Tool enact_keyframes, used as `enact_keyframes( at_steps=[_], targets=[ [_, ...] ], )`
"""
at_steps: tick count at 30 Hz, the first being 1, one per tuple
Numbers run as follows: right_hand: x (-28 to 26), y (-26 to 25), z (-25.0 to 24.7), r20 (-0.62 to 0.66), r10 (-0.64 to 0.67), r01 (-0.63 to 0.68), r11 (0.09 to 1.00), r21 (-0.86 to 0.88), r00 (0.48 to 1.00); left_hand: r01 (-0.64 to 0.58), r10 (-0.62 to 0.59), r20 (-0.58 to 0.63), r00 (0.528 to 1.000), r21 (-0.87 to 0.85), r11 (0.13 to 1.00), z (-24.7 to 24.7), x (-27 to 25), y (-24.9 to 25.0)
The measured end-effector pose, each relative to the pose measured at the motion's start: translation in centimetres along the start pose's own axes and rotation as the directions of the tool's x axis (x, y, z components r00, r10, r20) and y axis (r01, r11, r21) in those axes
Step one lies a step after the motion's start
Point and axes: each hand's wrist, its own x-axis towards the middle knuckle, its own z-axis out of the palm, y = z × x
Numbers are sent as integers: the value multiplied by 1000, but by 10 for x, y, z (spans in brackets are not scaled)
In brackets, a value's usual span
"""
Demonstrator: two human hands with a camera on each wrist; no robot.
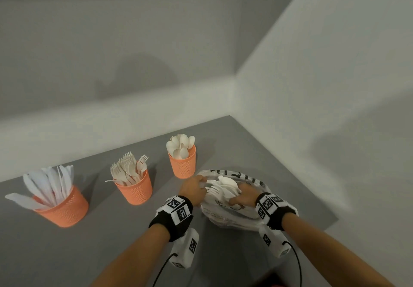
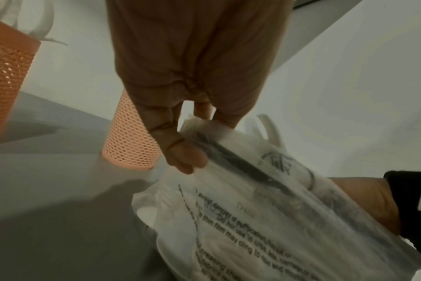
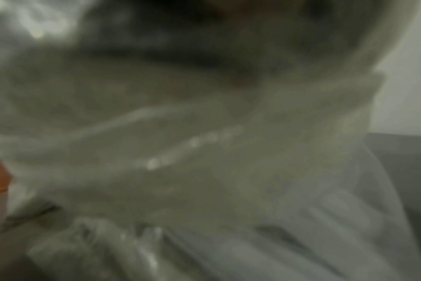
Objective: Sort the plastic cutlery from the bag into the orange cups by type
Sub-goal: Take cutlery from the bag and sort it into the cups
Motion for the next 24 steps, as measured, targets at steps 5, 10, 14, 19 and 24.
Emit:
enact_keyframes(
  at_steps=[5,10,14,19,24],
  targets=[
    [-9,-8,-1,-70,-97,98,995,0,993,34,-35,20,999,40,999,0,1,1],
    [-11,-12,-6,-207,-149,203,941,272,967,-17,11,92,996,66,998,0,-3,2],
    [-8,-20,-14,-301,-87,224,859,460,950,-24,22,52,998,46,999,-1,-6,4],
    [-9,-44,-40,-361,0,255,708,658,932,-127,133,-102,986,58,990,-5,-8,5],
    [-10,-70,-60,-392,22,329,499,801,920,-205,193,-226,955,-32,978,-14,-15,6]
  ],
)
